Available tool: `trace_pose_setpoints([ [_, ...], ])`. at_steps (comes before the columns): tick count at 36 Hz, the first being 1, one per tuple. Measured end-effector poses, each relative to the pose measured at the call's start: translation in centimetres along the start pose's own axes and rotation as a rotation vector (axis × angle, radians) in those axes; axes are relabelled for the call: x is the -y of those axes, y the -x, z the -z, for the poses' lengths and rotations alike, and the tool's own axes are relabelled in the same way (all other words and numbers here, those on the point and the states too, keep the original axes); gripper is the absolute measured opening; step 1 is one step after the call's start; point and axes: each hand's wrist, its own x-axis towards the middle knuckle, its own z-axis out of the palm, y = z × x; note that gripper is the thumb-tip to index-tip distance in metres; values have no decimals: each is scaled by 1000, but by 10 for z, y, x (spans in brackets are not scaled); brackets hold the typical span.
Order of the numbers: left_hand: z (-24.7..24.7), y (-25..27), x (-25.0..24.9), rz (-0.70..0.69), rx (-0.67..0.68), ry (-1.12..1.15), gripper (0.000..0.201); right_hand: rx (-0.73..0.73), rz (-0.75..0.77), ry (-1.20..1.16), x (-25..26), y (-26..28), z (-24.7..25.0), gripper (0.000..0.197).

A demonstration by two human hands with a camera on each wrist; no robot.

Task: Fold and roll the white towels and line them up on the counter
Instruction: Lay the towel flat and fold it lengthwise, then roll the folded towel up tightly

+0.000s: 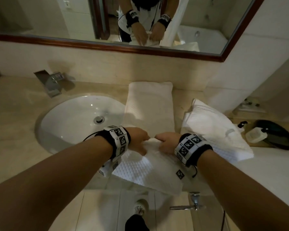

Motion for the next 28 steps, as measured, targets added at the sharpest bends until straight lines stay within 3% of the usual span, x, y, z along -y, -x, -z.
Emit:
trace_pose_setpoints([
  [5, 3, 12, -5, -34, -20, 53, 48, 106, -63, -130, -1, 15, -5, 41],
  [8, 9, 20, -7, -39, -6, 81, 36, 66, -56, -161, -4, 25, -2, 39],
  [11, 16, 28, -11, -6, 50, 8, 19, 15, -20, -53, -7, 30, 1, 11],
  [14, 18, 33, -13, 43, 68, -66, 22, -3, -53, 19, -8, 34, 1, 25],
  [18, 11, 37, -12, 109, 45, -112, 29, -30, -97, 18, -8, 40, -1, 13],
  [21, 8, 37, -14, 126, 43, -103, 33, -115, -145, 64, 1, 42, -8, 29],
  [24, 8, 44, -23, 131, -51, -71, 32, -154, -123, -81, 10, 40, -12, 39],
  [26, 6, 49, -29, 82, -190, 54, 32, -105, -137, -99, 16, 46, -9, 32],
  [28, -1, 53, -35, -7, -243, 210, 37, -138, -249, -27, 21, 34, -18, 29],
])
